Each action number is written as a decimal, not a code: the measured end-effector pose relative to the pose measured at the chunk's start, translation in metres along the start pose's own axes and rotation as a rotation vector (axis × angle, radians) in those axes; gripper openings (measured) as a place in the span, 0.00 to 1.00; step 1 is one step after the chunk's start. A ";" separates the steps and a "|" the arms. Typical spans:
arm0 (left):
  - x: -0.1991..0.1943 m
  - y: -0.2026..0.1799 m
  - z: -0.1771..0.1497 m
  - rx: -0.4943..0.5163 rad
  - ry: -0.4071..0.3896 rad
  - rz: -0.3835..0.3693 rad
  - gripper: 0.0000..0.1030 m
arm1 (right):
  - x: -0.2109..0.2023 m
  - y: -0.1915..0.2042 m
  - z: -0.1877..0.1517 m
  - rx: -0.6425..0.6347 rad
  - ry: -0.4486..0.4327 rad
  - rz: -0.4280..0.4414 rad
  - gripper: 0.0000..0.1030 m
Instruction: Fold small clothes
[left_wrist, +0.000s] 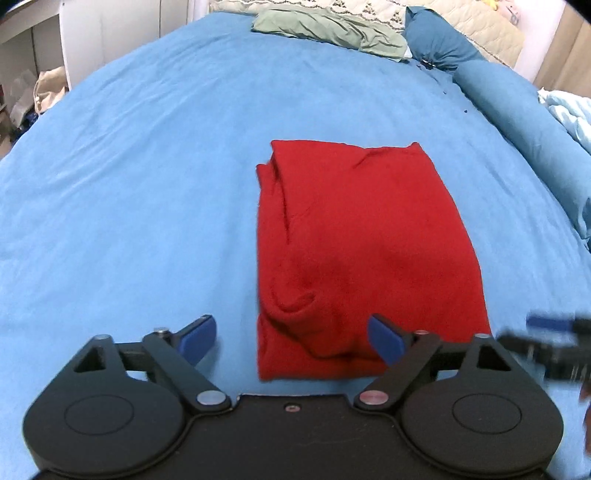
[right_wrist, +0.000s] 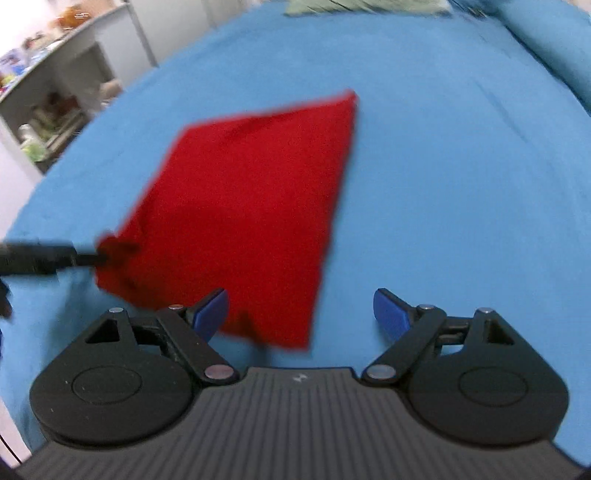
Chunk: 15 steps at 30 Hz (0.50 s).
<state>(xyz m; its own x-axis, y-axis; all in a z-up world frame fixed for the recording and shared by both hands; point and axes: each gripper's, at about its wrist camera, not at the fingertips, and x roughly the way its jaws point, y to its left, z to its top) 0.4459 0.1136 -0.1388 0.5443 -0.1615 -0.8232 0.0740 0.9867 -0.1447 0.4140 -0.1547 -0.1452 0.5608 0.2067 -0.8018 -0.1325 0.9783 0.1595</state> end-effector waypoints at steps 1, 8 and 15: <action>0.003 -0.003 0.001 0.003 0.005 0.004 0.80 | 0.000 -0.003 -0.009 0.021 -0.001 -0.011 0.98; 0.017 -0.007 0.002 -0.014 0.034 0.018 0.68 | 0.018 0.018 -0.039 0.013 -0.033 -0.117 0.96; 0.017 -0.006 0.002 -0.017 0.036 0.021 0.68 | 0.025 0.017 -0.040 0.055 -0.078 -0.141 0.96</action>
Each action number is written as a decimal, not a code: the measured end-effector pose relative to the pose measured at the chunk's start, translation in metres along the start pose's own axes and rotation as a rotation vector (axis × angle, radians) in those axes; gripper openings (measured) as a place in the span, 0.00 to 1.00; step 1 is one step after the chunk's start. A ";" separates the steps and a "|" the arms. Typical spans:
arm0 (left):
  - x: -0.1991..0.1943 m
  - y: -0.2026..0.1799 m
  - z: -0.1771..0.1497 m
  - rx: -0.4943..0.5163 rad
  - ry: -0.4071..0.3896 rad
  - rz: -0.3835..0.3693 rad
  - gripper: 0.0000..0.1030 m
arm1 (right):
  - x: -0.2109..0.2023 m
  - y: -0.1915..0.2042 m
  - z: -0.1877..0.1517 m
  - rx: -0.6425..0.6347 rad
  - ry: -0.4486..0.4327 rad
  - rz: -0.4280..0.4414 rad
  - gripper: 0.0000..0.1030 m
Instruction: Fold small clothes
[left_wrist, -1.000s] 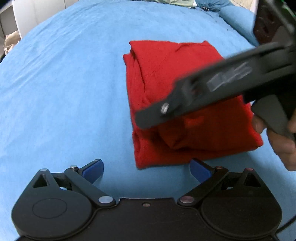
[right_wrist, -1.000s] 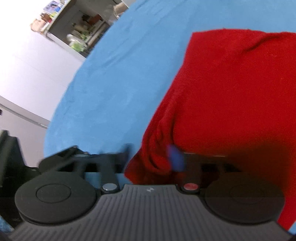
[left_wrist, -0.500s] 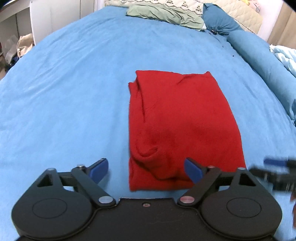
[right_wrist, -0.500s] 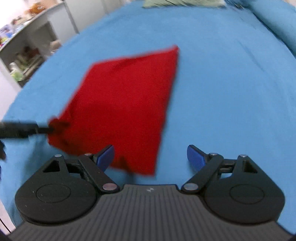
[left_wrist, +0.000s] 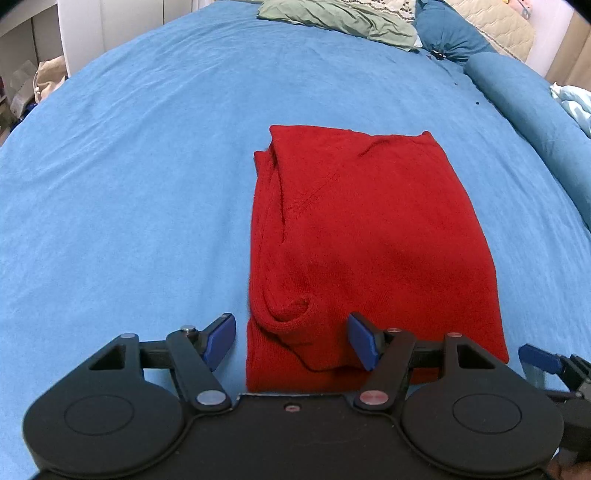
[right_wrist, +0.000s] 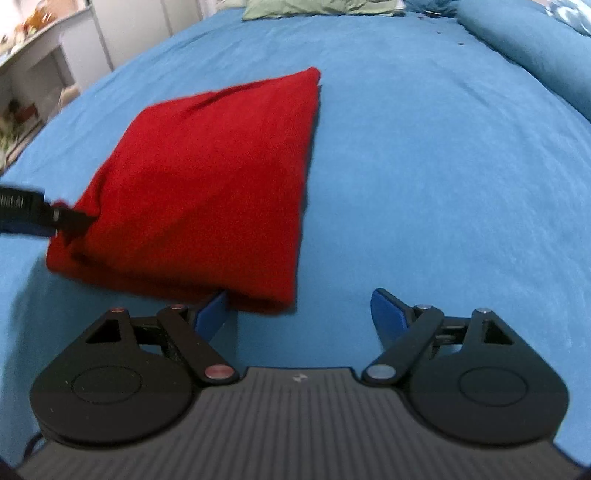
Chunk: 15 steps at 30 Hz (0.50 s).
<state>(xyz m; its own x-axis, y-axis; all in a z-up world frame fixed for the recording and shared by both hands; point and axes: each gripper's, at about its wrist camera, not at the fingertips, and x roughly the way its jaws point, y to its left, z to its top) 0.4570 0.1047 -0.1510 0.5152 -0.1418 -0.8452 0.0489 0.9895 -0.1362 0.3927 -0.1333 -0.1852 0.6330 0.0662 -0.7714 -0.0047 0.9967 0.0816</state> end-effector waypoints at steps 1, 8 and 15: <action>0.000 0.000 0.000 0.002 0.001 0.001 0.68 | 0.003 0.003 0.002 0.006 -0.005 -0.003 0.96; -0.002 0.006 -0.001 -0.023 -0.008 0.009 0.68 | 0.016 0.008 0.001 0.002 0.002 -0.037 0.98; -0.003 0.019 0.000 -0.046 -0.013 0.035 0.68 | 0.006 0.009 -0.001 -0.032 -0.051 -0.104 0.90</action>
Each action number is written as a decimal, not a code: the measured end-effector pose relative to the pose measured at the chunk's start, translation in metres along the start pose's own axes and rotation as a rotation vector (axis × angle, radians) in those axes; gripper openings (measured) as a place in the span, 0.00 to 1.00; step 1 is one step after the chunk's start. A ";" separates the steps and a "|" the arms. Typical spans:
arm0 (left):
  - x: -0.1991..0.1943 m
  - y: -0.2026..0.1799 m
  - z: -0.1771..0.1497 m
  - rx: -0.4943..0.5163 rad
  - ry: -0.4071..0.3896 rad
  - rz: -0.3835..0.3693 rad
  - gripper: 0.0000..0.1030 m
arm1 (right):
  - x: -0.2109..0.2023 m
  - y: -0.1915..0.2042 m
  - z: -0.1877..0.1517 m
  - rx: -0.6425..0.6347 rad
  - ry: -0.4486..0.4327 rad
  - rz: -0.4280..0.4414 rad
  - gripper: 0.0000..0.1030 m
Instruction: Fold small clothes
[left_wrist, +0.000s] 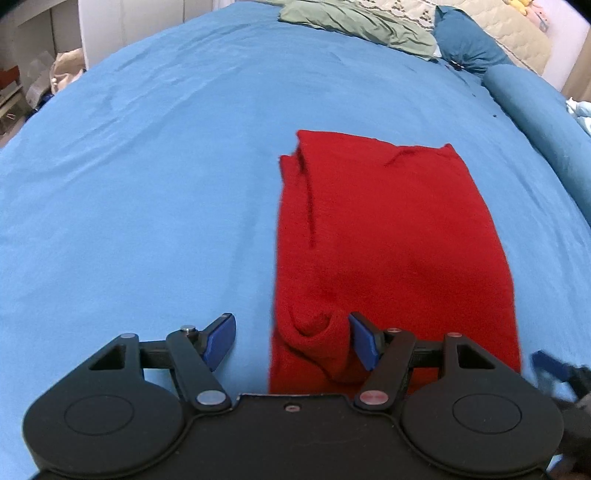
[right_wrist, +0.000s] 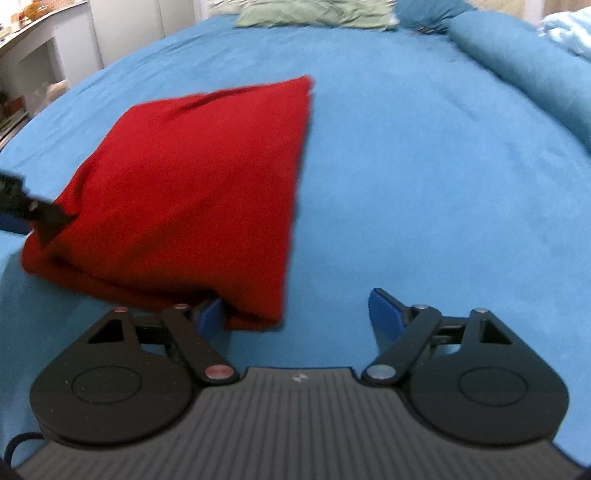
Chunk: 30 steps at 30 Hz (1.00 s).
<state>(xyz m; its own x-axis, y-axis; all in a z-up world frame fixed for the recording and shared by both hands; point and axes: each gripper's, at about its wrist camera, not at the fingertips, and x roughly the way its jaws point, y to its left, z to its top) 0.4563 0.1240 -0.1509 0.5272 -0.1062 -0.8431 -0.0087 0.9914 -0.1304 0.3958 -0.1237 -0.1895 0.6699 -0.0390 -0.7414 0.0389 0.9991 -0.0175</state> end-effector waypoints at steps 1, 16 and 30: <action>0.000 0.003 -0.001 -0.002 0.007 0.013 0.68 | -0.004 -0.006 0.003 0.030 -0.016 -0.017 0.90; -0.016 0.020 -0.022 -0.001 0.038 0.024 0.77 | -0.008 -0.041 0.012 -0.046 0.083 0.083 0.93; 0.007 0.002 0.078 0.077 -0.045 -0.089 0.91 | 0.017 -0.045 0.148 0.095 0.180 0.306 1.00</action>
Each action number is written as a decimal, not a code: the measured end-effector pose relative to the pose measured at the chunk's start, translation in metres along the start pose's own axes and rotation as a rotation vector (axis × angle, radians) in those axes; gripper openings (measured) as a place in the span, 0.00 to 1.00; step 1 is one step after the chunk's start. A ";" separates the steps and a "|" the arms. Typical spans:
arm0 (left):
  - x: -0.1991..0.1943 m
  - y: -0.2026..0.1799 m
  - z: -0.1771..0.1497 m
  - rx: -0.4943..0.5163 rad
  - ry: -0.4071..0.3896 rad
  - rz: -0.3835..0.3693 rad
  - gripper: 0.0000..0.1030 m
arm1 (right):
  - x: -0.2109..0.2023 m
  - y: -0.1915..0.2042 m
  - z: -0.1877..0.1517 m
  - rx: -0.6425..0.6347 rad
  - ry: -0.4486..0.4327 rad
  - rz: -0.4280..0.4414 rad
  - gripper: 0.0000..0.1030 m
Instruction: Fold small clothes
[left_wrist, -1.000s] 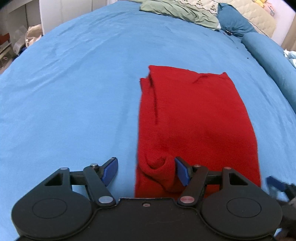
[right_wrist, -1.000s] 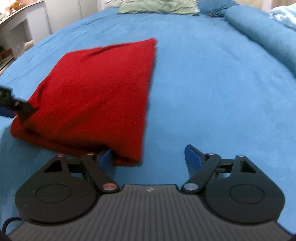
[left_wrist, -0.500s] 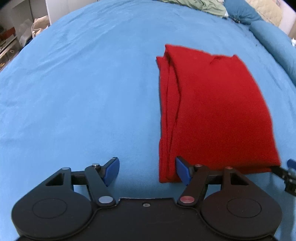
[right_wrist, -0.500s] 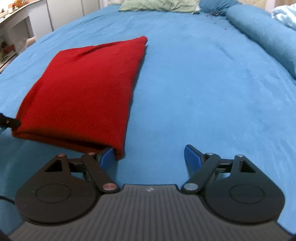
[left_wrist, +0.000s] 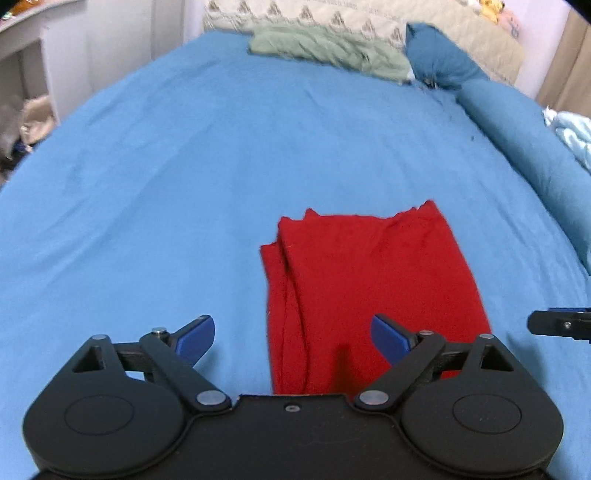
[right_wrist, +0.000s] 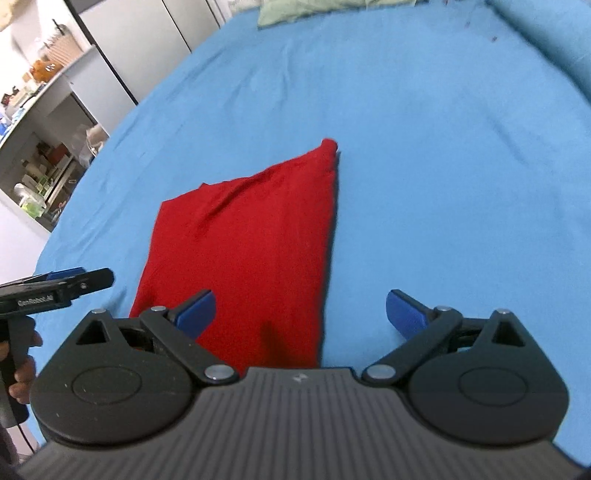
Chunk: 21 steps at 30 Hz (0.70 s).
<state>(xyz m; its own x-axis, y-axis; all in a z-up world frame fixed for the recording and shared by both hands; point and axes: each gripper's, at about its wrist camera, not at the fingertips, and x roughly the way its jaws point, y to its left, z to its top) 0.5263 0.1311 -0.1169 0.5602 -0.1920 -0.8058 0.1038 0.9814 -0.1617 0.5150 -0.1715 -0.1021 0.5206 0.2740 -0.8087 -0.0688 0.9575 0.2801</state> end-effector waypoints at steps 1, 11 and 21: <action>0.011 0.002 0.004 -0.002 0.026 -0.022 0.88 | 0.011 -0.001 0.005 0.003 0.016 0.005 1.00; 0.069 0.010 0.006 -0.058 0.152 -0.130 0.76 | 0.087 -0.025 0.012 0.124 0.126 0.052 0.95; 0.071 -0.002 0.006 -0.047 0.144 -0.157 0.39 | 0.097 -0.017 0.016 0.123 0.148 0.136 0.56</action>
<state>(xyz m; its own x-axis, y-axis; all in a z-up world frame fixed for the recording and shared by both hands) 0.5709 0.1157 -0.1699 0.4170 -0.3447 -0.8410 0.1402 0.9386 -0.3152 0.5800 -0.1631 -0.1766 0.3828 0.4187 -0.8235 -0.0206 0.8951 0.4455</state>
